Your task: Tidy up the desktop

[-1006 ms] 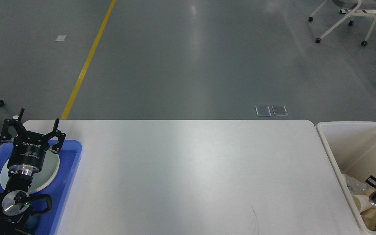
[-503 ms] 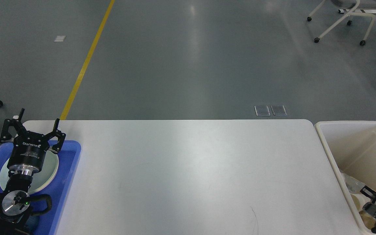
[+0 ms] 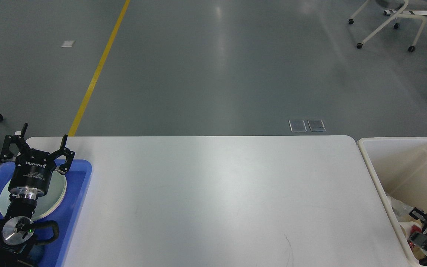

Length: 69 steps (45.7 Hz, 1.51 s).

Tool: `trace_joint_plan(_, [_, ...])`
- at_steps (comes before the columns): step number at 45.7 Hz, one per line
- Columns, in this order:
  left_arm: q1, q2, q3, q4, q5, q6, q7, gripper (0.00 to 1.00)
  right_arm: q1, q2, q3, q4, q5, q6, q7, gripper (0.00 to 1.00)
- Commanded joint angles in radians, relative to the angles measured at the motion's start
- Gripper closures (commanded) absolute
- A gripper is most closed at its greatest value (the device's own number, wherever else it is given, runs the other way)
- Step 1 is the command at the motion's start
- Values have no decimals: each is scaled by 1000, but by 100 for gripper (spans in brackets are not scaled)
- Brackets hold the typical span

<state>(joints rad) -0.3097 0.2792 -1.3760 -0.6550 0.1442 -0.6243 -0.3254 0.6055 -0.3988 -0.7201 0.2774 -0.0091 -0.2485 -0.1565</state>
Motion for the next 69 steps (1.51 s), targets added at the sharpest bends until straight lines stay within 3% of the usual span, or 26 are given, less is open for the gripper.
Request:
trace_joint_plan(1, [0,0,0,0,0,0,0,3,10,-2,-1,2,0,0,0,0])
trace_joint_plan(27, [0,0,0,0,0,0,0,3,148,-60,49,14,3,0,2,0])
trace_joint_plan(42, [0,0,0,0,0,0,0,3,270,-109,798,68,-35,3,0,0])
trace_joint_plan(50, [0,0,0,0,0,0,0,3,257,-167,1264,331,-34,32,9,0])
trace_joint_plan(59, [0,0,0,0,0,0,0,3,129,-144,1593,519,-83,84,14,0])
trace_joint_plan(65, [0,0,0,0,0,0,0,3,-27,-66,1867,559,-138,308,74,0])
trace_joint_plan(68, [0,0,0,0,0,0,0,3,-97,-14,1979,609,-182,388,130,0])
trace_joint_plan(69, [0,0,0,0,0,0,-1,3,-158,27,2025,647,-256,420,176,0])
